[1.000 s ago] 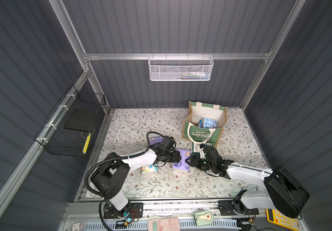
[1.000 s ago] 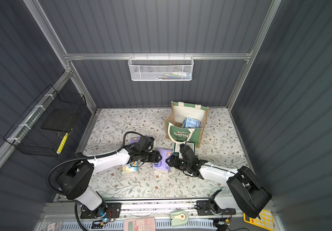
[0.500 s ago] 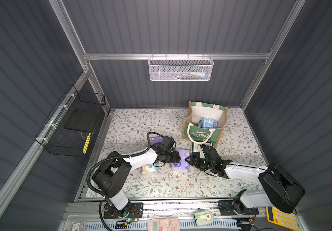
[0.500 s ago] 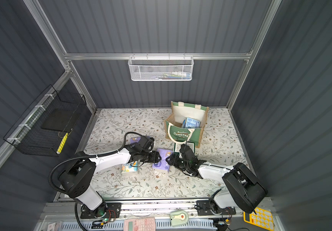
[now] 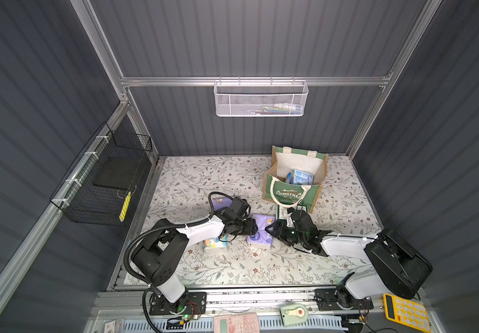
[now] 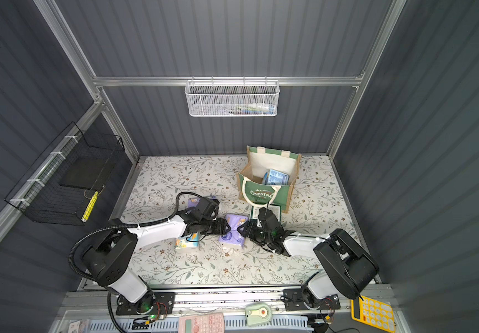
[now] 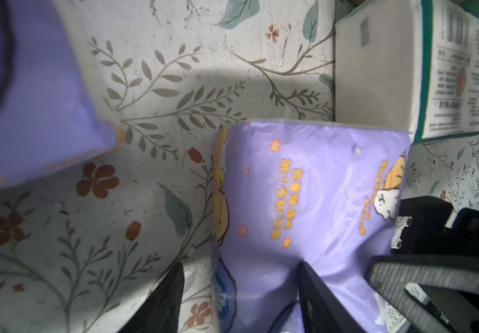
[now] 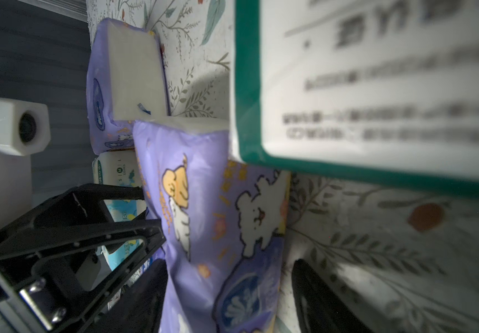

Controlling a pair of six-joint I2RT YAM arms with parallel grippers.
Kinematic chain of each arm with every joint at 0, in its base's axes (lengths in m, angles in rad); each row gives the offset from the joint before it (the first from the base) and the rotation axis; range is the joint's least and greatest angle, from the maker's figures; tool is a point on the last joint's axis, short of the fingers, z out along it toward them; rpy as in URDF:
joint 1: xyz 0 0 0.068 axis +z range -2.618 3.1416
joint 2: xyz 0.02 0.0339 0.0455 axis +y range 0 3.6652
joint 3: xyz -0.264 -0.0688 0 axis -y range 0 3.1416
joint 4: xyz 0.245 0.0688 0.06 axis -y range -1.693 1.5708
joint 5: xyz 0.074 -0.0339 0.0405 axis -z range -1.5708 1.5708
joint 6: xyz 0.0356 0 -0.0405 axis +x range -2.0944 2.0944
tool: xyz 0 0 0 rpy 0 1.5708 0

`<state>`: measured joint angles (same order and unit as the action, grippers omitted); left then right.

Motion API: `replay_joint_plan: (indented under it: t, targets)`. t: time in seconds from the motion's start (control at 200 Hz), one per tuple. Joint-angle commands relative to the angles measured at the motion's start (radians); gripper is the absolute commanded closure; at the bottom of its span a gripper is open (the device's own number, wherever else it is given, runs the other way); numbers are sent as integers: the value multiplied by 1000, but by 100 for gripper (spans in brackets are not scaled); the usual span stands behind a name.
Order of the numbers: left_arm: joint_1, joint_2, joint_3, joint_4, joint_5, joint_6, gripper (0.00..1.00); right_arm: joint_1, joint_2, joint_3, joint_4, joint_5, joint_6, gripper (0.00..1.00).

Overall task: Put tissues into the canvas bag
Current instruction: Pick up the pack of facial tissues from the center of the board.

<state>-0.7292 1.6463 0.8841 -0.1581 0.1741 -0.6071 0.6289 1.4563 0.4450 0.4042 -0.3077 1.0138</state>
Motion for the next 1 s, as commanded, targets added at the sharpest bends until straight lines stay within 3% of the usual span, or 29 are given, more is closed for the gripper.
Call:
replay_joint_plan:
  t: [0.0,0.535,0.836,0.996]
  targets:
    - [18,19,-54,-79,-37,-9,38,-4,10,-5,58,-7,24,30]
    - [38,21,-105,-7,7,-23,39,4,77,15,154,-55,84,34]
    - [61,4,-135,-8,2,-34,40,8,-10,24,-63,48,64,31]
    - [66,10,-135,2,18,-33,40,8,5,21,-22,30,67,30]
